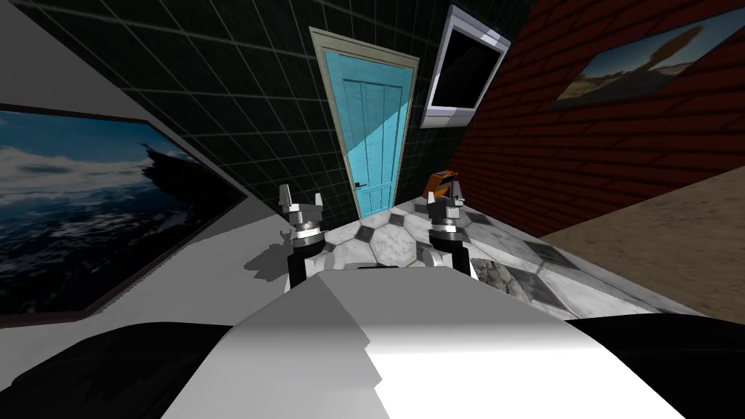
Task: Pull the door open
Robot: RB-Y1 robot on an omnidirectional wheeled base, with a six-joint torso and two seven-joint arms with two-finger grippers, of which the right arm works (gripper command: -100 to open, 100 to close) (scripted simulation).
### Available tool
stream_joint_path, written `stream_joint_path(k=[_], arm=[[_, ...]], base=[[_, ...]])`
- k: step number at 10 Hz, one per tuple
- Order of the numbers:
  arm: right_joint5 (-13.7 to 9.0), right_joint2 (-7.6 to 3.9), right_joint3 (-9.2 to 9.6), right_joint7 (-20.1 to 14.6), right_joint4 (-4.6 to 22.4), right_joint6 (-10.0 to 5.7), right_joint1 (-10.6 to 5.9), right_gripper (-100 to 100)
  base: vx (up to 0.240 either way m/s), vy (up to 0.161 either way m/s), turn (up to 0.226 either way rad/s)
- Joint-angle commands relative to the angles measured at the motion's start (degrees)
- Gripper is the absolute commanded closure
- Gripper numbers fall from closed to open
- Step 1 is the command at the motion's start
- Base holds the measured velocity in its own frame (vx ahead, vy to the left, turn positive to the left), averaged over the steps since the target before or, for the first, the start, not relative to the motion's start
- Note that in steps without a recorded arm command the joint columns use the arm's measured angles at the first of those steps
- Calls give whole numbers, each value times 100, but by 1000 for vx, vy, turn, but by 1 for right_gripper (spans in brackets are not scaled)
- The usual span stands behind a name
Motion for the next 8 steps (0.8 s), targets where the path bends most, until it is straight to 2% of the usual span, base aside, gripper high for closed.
stream_joint_path(k=[1,8], arm=[[-18,-52,-44,1,190,-51,-53,-100],[-104,-252,-248,3,1076,-287,-301,-100]], base=[[52,-15,140],[91,22,120]])
